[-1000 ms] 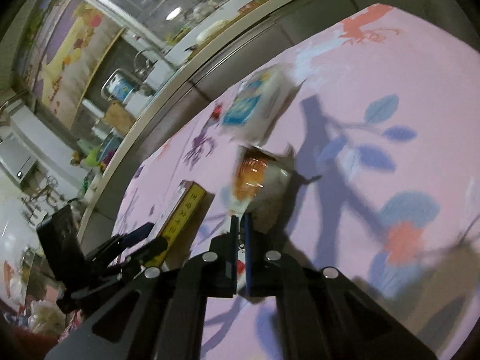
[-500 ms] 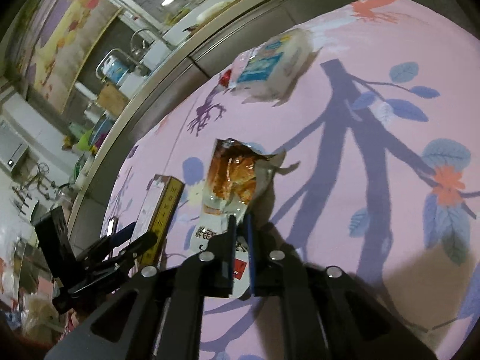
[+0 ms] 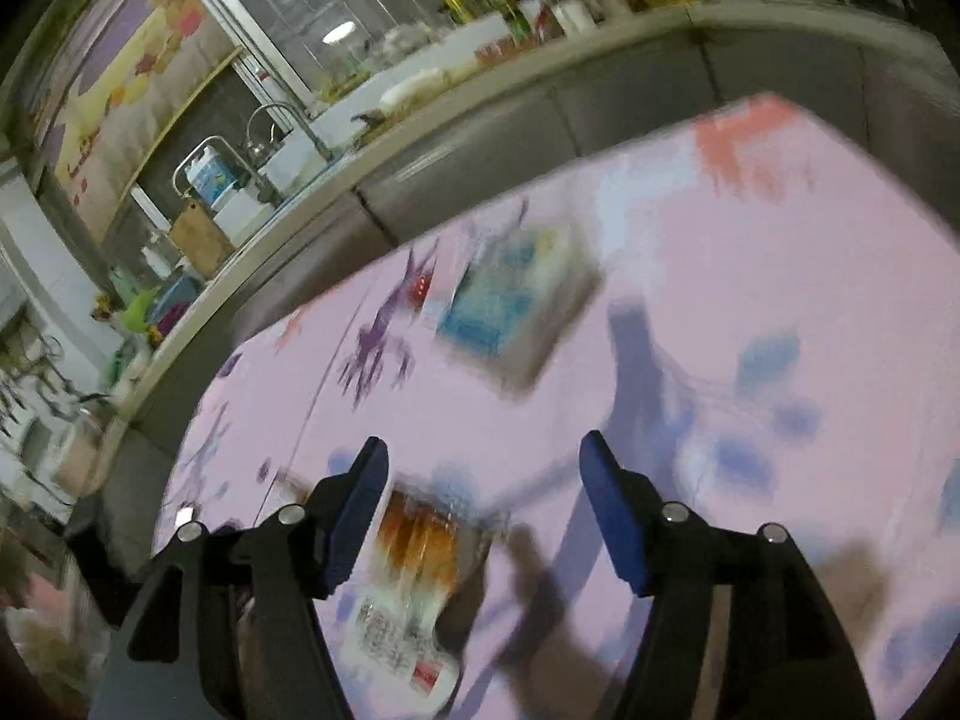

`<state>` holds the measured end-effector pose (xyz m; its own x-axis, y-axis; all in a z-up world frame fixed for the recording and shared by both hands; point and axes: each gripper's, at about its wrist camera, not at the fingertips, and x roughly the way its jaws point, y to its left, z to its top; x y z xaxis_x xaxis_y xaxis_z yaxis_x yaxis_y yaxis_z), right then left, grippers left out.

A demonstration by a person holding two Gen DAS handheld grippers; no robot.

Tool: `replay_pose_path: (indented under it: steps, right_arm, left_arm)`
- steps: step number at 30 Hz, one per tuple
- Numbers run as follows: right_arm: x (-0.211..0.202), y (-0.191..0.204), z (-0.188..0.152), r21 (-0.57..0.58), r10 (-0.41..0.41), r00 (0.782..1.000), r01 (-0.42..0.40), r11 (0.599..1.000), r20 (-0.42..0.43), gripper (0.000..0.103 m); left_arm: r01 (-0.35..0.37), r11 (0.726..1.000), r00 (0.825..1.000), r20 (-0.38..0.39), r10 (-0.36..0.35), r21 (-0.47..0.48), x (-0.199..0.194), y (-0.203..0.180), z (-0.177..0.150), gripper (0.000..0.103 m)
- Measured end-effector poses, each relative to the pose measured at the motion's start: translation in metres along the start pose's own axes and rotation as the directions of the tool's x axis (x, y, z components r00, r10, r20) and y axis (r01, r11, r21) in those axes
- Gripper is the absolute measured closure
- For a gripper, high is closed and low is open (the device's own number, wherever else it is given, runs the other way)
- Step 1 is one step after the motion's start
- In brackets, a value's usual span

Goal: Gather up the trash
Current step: 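Grasp the brown-edged box with the left gripper while the right gripper grasps the white tissue pack, then carry the held items to the bin and release them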

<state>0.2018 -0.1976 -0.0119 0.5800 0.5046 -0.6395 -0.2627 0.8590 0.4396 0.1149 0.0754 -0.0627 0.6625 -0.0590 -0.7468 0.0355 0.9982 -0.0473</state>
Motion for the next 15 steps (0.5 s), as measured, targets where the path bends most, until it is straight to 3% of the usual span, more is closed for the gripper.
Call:
replay_pose_path:
  steps: [3, 5, 10, 13, 15]
  right_arm:
    - [0.023, -0.01, 0.038, 0.042, -0.029, 1.0, 0.029, 0.999, -0.001, 0.039]
    - [0.051, -0.017, 0.058, 0.068, -0.051, 0.998, 0.054, 0.996, -0.044, 0.039]
    - [0.11, -0.03, 0.085, 0.139, -0.047, 0.991, 0.065, 0.988, -0.128, 0.038]
    - [0.129, -0.013, 0.088, 0.025, -0.082, 0.987, 0.086, 0.996, -0.136, 0.038]
    - [0.134, 0.007, 0.08, -0.116, -0.071, 0.984, 0.052, 0.992, -0.166, 0.053]
  left_arm:
    - [0.033, 0.999, 0.999, 0.034, -0.032, -0.032, -0.01, 0.012, 0.008, 0.025]
    - [0.059, 0.997, 0.997, 0.052, -0.056, -0.048, -0.017, 0.022, 0.016, 0.025]
    - [0.1, 0.992, 0.991, 0.093, -0.093, -0.07, -0.025, 0.04, 0.044, 0.025]
    - [0.074, 0.996, 0.993, 0.1, -0.069, -0.05, -0.017, 0.043, 0.071, 0.025]
    - [0.075, 0.997, 0.992, 0.103, -0.072, -0.027, -0.008, 0.039, 0.088, 0.025]
